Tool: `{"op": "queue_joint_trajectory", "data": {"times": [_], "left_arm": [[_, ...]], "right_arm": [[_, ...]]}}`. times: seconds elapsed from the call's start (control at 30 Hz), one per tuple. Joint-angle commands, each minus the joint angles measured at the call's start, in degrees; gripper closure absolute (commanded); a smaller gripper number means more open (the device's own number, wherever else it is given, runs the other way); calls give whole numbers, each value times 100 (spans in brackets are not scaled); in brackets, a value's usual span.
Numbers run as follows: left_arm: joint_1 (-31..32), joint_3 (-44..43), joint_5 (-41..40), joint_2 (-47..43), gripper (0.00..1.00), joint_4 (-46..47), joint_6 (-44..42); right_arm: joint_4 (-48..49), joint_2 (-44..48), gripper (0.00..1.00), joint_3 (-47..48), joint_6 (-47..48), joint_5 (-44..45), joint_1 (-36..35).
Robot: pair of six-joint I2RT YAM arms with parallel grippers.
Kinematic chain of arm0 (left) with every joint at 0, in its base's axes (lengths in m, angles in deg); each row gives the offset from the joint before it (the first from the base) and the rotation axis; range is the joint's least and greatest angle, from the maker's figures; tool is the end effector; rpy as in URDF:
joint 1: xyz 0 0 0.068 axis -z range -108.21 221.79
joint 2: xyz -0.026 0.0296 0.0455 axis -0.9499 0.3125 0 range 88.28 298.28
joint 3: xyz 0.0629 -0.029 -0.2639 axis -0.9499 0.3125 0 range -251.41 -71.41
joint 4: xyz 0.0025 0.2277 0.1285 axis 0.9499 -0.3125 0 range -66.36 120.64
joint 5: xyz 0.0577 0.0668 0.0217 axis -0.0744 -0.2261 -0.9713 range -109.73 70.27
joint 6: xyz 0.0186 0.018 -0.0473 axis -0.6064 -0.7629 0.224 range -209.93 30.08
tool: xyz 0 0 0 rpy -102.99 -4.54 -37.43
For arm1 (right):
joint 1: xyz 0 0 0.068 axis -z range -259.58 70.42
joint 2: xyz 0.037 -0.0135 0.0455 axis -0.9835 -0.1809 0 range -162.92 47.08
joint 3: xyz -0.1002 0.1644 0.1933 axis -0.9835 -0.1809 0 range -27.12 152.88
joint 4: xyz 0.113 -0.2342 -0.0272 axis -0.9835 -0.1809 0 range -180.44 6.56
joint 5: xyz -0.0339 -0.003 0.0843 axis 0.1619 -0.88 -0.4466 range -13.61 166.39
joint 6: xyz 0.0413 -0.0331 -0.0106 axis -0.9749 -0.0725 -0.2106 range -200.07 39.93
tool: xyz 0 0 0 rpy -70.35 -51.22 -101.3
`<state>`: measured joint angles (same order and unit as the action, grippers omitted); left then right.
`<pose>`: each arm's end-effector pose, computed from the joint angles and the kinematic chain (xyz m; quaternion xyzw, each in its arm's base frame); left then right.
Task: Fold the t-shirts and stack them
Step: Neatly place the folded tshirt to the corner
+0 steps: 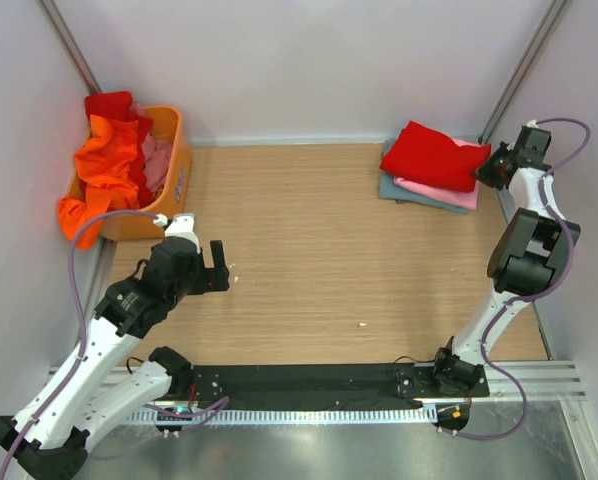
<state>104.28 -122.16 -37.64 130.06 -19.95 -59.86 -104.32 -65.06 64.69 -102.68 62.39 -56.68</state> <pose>0.1209 -0.0641 0.3152 -0.0447 0.9022 -0.0888 0.4197 0.4194 -0.1678 0.2577 0.3032 0.8531 0.1099 0.4102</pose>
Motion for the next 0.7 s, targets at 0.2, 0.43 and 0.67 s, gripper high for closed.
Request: {"op": "queue_joint_trajectory", "data": {"times": [0.2, 0.43, 0.67], "left_arm": [[3, -15, 42, 32, 0, 207, 52], [3, -6, 51, 67, 0, 216, 52], [3, -6, 60, 85, 0, 199, 61]], "right_arm": [[137, 201, 99, 241, -41, -208, 443], [287, 113, 99, 215, -138, -270, 751], [182, -159, 97, 65, -235, -51, 787]]}}
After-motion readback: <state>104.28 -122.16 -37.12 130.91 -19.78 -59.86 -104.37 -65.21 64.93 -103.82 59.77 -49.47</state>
